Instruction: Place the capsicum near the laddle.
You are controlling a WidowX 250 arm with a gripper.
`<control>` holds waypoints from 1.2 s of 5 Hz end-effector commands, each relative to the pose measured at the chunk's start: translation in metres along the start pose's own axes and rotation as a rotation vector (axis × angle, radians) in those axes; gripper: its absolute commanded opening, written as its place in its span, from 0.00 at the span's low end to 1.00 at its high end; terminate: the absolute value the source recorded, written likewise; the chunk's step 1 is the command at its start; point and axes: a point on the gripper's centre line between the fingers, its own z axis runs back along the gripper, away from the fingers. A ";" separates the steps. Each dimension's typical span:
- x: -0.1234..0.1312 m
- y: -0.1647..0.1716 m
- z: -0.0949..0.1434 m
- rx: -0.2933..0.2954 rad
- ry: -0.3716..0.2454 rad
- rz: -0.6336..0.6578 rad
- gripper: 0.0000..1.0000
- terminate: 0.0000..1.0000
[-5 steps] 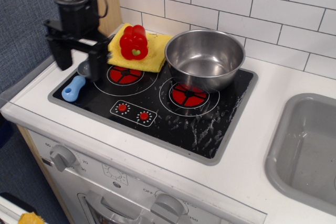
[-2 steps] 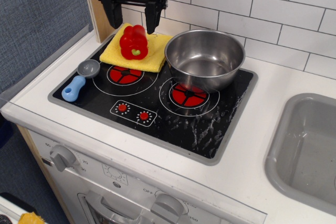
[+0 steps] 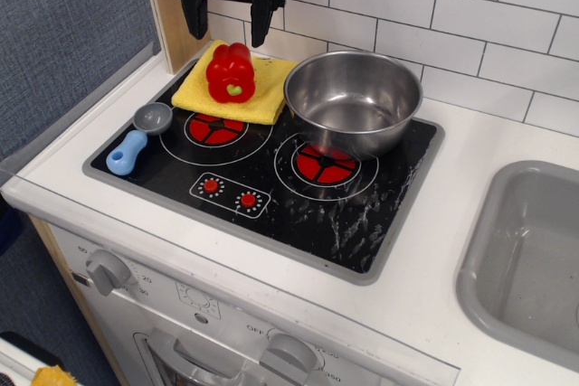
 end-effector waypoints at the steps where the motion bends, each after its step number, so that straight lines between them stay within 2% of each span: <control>1: 0.006 0.011 -0.010 0.009 0.006 0.055 1.00 0.00; 2: 0.003 0.010 -0.023 0.009 0.047 0.069 1.00 0.00; 3: 0.003 0.012 -0.021 0.014 0.036 0.057 1.00 0.00; 4: 0.000 0.015 0.000 -0.012 -0.018 0.046 0.00 0.00; 5: -0.013 0.026 0.044 -0.072 -0.113 0.000 0.00 0.00; 6: -0.027 0.038 0.047 -0.092 -0.080 -0.085 0.00 0.00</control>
